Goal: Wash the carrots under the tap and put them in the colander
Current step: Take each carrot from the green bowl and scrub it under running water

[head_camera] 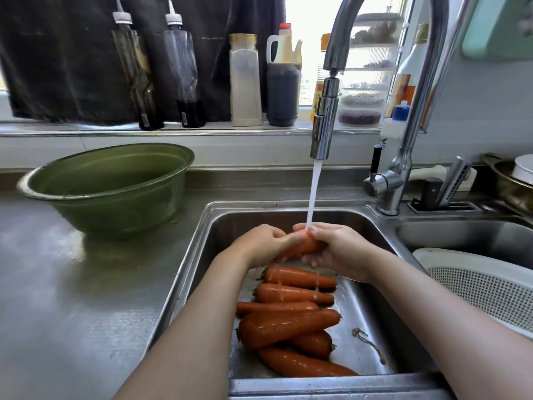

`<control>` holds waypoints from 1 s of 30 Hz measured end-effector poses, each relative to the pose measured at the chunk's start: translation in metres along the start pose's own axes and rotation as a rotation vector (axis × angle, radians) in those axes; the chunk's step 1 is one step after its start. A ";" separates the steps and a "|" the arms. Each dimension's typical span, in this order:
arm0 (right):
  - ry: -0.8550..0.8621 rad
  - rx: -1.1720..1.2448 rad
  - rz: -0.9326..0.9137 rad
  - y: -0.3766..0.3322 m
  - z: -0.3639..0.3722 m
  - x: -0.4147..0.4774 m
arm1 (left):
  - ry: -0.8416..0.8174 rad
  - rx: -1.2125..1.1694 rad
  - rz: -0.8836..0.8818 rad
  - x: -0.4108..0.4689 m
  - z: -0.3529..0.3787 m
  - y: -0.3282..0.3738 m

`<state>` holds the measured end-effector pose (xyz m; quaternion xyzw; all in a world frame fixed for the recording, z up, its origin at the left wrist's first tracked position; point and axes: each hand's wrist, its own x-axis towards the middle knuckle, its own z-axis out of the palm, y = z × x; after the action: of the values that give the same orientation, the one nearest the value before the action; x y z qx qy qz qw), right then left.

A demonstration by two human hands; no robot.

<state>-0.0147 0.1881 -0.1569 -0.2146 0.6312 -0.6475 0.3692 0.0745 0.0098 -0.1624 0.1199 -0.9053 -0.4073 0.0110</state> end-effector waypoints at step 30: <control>0.259 -0.089 -0.104 -0.004 0.021 0.003 | -0.150 -0.231 -0.176 0.008 0.005 -0.011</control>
<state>-0.0018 0.1714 -0.1512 -0.1778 0.6897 -0.6595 0.2405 0.0687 0.0046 -0.1739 0.1658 -0.8367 -0.5160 -0.0788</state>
